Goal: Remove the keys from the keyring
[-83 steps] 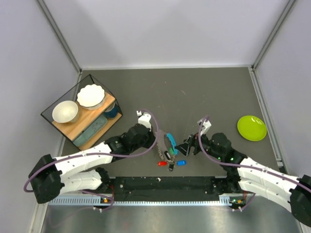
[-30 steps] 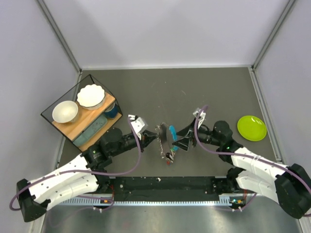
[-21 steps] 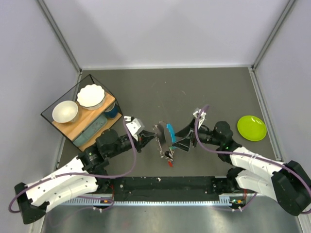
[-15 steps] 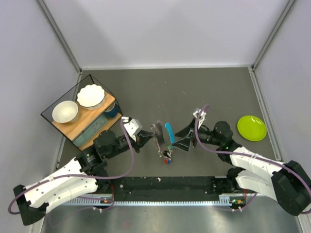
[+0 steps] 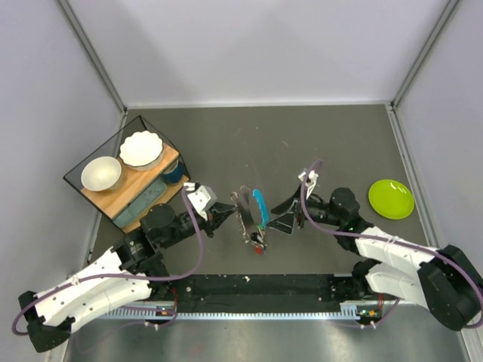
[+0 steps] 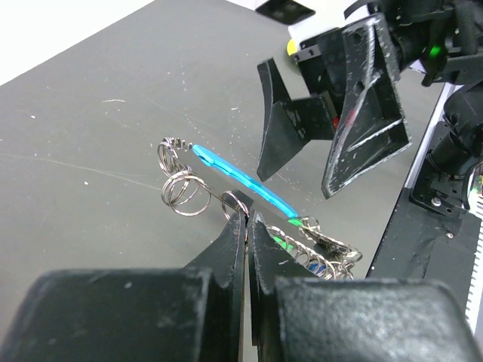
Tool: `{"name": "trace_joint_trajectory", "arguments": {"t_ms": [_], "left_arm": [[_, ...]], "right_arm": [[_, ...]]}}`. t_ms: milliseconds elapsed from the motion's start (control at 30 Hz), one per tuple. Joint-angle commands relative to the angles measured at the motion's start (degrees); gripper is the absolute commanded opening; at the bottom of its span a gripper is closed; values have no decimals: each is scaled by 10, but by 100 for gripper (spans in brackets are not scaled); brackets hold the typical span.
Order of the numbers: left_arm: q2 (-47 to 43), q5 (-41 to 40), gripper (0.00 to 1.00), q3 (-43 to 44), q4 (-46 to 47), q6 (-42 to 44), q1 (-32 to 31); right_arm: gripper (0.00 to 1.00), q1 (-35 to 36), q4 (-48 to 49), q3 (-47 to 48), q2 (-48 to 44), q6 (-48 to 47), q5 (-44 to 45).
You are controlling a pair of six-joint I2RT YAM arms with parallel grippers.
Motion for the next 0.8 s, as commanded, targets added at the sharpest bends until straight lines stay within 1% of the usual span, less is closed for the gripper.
{"name": "trace_joint_trajectory", "arguments": {"t_ms": [0, 33, 67, 133, 200, 233, 267, 300, 333, 367, 400, 467, 500, 567, 600, 700, 767], "left_arm": [[-14, 9, 0, 39, 48, -8, -1], [-15, 9, 0, 40, 49, -9, -1], [-16, 12, 0, 40, 48, -11, -1], [-17, 15, 0, 40, 67, -12, -1], [-17, 14, 0, 39, 73, -14, -1], [-18, 13, 0, 38, 74, -14, -1], [-16, 10, 0, 37, 75, -14, -1], [-17, 8, 0, 36, 78, -14, -1], [-17, 8, 0, 33, 80, -15, -1], [-16, 5, 0, 31, 81, -16, -2], [-17, 4, 0, 29, 85, -17, -1], [-17, 1, 0, 24, 88, -19, -1], [-16, -4, 0, 21, 88, -20, -1], [-14, -10, 0, 14, 88, -23, -2], [-14, -15, 0, 6, 89, -26, -1], [-15, -15, 0, -10, 93, -36, -1], [-16, -11, 0, -16, 96, -42, -2]], "right_arm": [[99, -4, 93, 7, 39, 40, -31], [99, -4, 112, 6, 57, 63, -44], [99, -4, 160, 4, 67, 76, -51], [99, -5, 211, 4, 89, 116, -77], [99, -4, 304, 3, 129, 146, -99], [98, -4, 340, 2, 142, 183, -117], [96, -5, 423, 1, 173, 203, -125], [92, -4, 466, -1, 189, 226, -132], [89, -3, 502, 0, 205, 272, -140], [84, -3, 539, 3, 233, 289, -146], [70, -3, 539, 15, 242, 299, -150], [55, -2, 539, 17, 249, 296, -156], [44, -1, 539, 12, 242, 286, -152], [39, -2, 539, 7, 225, 279, -150], [30, -2, 538, 3, 207, 276, -149], [14, -4, 538, -3, 178, 270, -137], [13, -6, 533, -6, 161, 267, -131]]}}
